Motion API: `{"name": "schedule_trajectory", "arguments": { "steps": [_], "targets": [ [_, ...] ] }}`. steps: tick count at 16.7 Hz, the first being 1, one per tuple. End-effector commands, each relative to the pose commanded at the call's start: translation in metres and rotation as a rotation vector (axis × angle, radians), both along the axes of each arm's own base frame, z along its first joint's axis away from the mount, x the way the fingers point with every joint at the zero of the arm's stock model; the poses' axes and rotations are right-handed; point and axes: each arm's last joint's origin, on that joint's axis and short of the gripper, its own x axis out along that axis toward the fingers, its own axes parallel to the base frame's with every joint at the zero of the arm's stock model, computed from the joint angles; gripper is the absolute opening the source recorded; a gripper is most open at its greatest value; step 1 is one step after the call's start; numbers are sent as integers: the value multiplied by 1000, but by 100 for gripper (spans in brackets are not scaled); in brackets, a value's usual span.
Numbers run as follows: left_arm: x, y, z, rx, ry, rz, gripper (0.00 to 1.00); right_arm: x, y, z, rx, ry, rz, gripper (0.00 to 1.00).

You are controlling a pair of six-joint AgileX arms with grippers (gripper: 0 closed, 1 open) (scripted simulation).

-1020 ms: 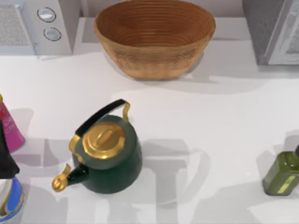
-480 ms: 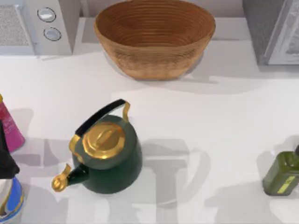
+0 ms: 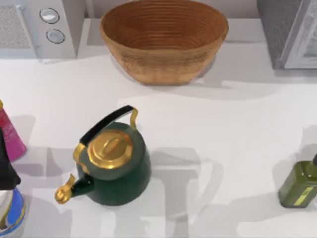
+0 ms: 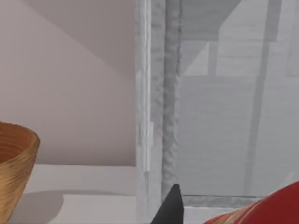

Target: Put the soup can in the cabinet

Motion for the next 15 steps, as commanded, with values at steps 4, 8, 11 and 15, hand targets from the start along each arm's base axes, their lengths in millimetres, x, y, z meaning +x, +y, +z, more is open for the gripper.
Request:
{"name": "schedule_trajectory", "arguments": {
  "steps": [4,8,11,15],
  "targets": [
    [0,0,0,0,0,0,100,16,4,83,-5,-31,6,0],
    [0,0,0,0,0,0,100,49,12,167,-2,-37,5,0],
    [0,0,0,0,0,0,100,80,20,217,4,-25,-2,0],
    [0,0,0,0,0,0,100,119,33,258,9,5,-16,0]
  ]
}}
